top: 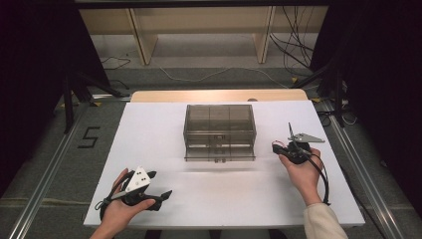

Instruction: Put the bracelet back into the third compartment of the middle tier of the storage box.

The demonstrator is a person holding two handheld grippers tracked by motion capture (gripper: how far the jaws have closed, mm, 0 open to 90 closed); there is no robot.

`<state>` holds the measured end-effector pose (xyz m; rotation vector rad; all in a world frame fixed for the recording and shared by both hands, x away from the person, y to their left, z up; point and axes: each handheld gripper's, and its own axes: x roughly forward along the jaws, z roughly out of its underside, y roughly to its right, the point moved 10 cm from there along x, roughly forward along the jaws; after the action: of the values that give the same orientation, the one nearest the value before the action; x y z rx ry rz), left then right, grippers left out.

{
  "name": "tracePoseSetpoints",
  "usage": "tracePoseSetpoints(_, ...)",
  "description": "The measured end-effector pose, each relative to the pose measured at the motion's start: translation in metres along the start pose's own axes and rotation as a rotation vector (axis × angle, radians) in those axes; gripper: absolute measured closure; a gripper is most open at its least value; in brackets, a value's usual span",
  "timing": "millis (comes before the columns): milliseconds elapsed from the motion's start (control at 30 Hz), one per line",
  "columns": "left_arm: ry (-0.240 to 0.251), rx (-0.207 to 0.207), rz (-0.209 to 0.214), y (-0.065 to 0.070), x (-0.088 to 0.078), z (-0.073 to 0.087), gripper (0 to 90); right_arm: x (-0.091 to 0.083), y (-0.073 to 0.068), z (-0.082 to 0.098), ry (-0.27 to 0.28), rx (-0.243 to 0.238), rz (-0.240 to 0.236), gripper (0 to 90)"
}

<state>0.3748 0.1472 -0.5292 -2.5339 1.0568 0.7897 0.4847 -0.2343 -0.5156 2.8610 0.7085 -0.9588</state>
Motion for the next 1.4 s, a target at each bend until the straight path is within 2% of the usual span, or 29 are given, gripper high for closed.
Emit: tracePoseSetpoints(1400, 0.004, 0.001, -0.002, 0.0, 0.0, 0.0, 15.8, -0.003, -0.028, -0.014, 0.02, -0.038, -0.05, 90.0)
